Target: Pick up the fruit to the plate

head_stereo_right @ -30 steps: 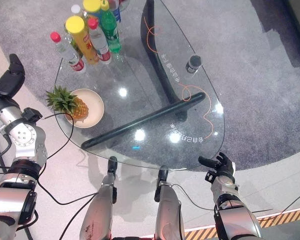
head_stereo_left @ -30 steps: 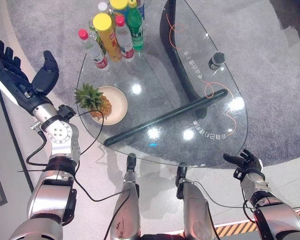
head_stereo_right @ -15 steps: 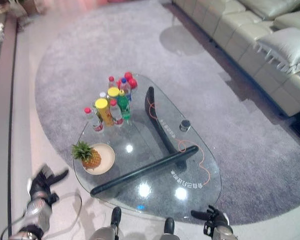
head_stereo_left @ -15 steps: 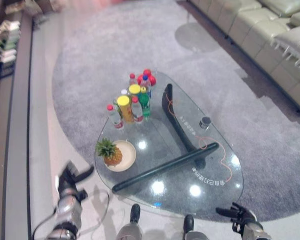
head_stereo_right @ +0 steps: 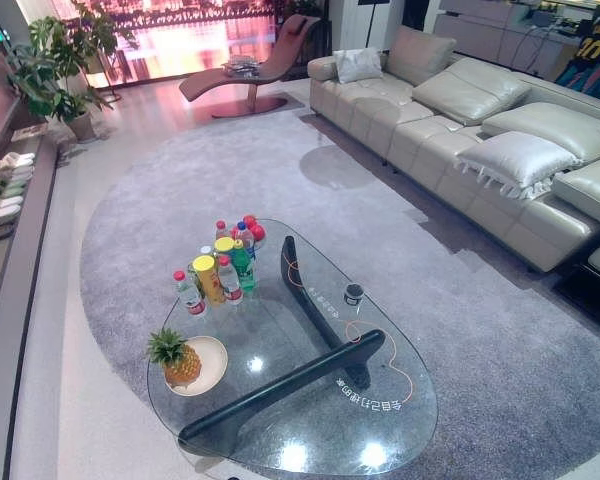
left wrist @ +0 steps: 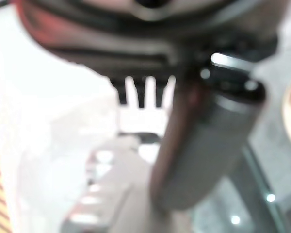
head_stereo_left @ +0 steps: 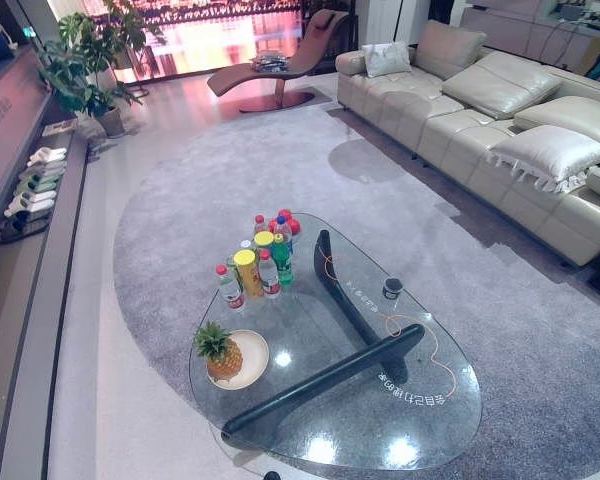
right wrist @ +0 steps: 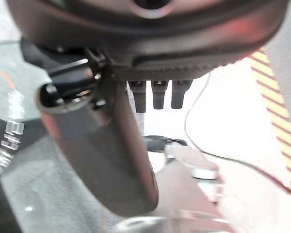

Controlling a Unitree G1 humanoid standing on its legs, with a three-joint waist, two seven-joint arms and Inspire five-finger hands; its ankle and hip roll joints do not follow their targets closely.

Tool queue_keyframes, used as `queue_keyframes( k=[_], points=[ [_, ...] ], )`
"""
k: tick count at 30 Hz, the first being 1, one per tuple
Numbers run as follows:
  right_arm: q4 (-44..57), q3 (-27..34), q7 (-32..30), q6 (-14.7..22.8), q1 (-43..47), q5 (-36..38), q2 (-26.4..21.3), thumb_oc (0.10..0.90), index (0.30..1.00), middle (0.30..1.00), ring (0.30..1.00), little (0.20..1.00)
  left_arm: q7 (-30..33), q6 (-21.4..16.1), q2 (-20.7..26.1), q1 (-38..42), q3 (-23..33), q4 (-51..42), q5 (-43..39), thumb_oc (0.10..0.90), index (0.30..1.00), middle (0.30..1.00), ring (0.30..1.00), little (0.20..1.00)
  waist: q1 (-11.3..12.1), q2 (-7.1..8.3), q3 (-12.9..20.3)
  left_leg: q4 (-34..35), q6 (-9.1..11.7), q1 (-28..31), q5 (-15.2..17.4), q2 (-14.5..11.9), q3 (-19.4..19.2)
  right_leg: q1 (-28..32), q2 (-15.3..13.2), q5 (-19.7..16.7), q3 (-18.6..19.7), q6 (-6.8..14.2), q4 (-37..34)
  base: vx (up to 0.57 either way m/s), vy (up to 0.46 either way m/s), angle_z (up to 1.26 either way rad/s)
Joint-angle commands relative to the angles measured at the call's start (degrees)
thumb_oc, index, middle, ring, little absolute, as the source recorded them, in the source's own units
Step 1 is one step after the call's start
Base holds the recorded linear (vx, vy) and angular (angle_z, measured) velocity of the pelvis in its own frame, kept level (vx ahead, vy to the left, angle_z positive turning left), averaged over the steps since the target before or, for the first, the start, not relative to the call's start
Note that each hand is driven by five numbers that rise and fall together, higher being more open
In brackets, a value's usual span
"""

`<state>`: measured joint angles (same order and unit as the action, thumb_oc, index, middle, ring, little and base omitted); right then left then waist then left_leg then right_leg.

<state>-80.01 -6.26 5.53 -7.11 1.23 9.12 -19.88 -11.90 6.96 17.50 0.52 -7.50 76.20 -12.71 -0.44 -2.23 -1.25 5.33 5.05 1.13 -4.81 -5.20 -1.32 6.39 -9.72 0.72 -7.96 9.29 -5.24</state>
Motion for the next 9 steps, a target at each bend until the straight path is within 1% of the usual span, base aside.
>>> queue_keyframes(
  k=[1, 5, 9],
  points=[
    [-1.68, -1.61, 1.15, -0.46, 4.19, -2.94, 0.31, 0.800, 0.900, 0.900, 0.900, 0.900, -1.12, 1.33, 0.52, 5.69, 0.34, 4.10, 2.71, 0.800, 0.900, 0.900, 0.900, 0.900, -0.08, 2.27, -2.18, -0.33, 0.52, 4.15, 4.96, 0.96, -3.21, -0.74, 0.29, -3.65, 0.07, 0.20, 0.66, 0.00, 0.000, 0.00],
    [-1.27, -3.16, 0.86, -2.41, 4.85, -4.50, 0.65, 0.800, 0.900, 0.900, 0.900, 0.900, -0.30, 0.81, 0.29, 5.85, -1.14, 3.83, 4.86, 0.800, 0.900, 0.900, 0.900, 0.900, 0.03, 2.43, -1.58, -0.33, 0.60, 4.53, 5.26, 0.69, -3.34, -0.40, 0.36, -3.74, 0.07, 0.20, 0.30, 0.00, 0.000, 0.00],
    [-1.18, -4.30, 1.36, -2.53, 5.43, -6.13, 0.44, 0.800, 0.900, 0.900, 0.900, 0.900, -0.46, 0.03, 0.22, 6.50, -1.92, 3.29, 3.80, 0.800, 0.900, 0.900, 0.900, 0.900, 0.02, 2.45, -1.19, -0.33, 0.65, 4.75, 5.42, 0.52, -3.35, -0.24, 0.42, -3.70, 0.16, 0.18, 0.24, 0.00, 0.000, 0.00]
  ],
)
